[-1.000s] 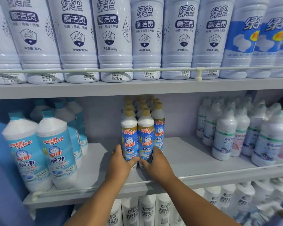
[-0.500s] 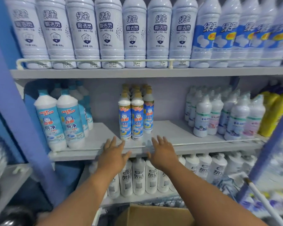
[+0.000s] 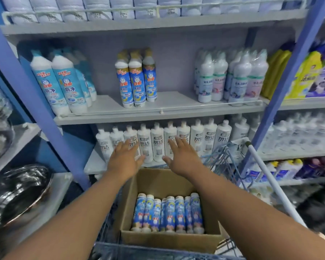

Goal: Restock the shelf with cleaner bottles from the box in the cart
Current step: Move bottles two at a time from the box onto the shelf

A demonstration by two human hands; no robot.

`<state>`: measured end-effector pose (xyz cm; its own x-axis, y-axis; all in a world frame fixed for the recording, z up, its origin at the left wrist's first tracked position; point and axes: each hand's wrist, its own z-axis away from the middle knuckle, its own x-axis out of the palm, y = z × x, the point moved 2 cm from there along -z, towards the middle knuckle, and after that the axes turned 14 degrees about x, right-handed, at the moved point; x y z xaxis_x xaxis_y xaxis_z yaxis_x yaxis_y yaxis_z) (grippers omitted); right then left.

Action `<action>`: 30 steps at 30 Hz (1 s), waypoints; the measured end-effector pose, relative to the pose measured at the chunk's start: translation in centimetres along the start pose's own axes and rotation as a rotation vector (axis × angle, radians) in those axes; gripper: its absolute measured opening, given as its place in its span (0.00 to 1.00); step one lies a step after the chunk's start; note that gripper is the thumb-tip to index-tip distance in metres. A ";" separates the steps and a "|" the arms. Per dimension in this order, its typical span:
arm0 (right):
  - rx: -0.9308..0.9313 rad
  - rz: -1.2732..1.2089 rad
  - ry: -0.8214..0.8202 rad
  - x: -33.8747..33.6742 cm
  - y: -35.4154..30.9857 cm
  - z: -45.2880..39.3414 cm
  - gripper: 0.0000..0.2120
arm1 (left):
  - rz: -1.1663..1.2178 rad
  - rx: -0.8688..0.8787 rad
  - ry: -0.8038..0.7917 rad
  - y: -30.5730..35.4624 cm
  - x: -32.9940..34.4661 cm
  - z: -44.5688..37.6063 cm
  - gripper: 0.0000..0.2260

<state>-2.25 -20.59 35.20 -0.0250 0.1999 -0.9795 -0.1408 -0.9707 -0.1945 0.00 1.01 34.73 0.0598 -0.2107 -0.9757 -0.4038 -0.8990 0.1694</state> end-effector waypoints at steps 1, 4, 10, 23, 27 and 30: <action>0.009 0.000 -0.027 1.1 0.5 0.6 0.36 | 0.010 -0.001 -0.004 0.4 1.1 0.7 0.30; 0.032 0.004 -0.097 4.4 1.6 1.9 0.36 | 0.028 -0.020 -0.051 1.0 4.5 2.2 0.30; 0.112 0.009 -0.262 11.5 3.4 2.3 0.37 | 0.144 -0.110 -0.190 1.0 11.4 3.3 0.33; 0.653 -0.198 -0.821 26.7 7.1 1.4 0.29 | 0.466 -0.446 -0.569 0.9 27.8 1.9 0.31; 0.929 -0.428 -0.856 32.3 9.3 -0.2 0.23 | 0.620 -0.598 -0.676 1.4 33.2 1.8 0.32; 0.987 -0.462 -0.934 34.6 10.0 -1.4 0.23 | 0.700 -0.741 -0.716 1.6 37.5 2.0 0.34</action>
<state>-3.12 -23.58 -0.68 -0.3629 0.8545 -0.3717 -0.9226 -0.3856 0.0142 -0.20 -7.61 -1.86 -0.5653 -0.6842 -0.4607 0.4774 -0.7269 0.4938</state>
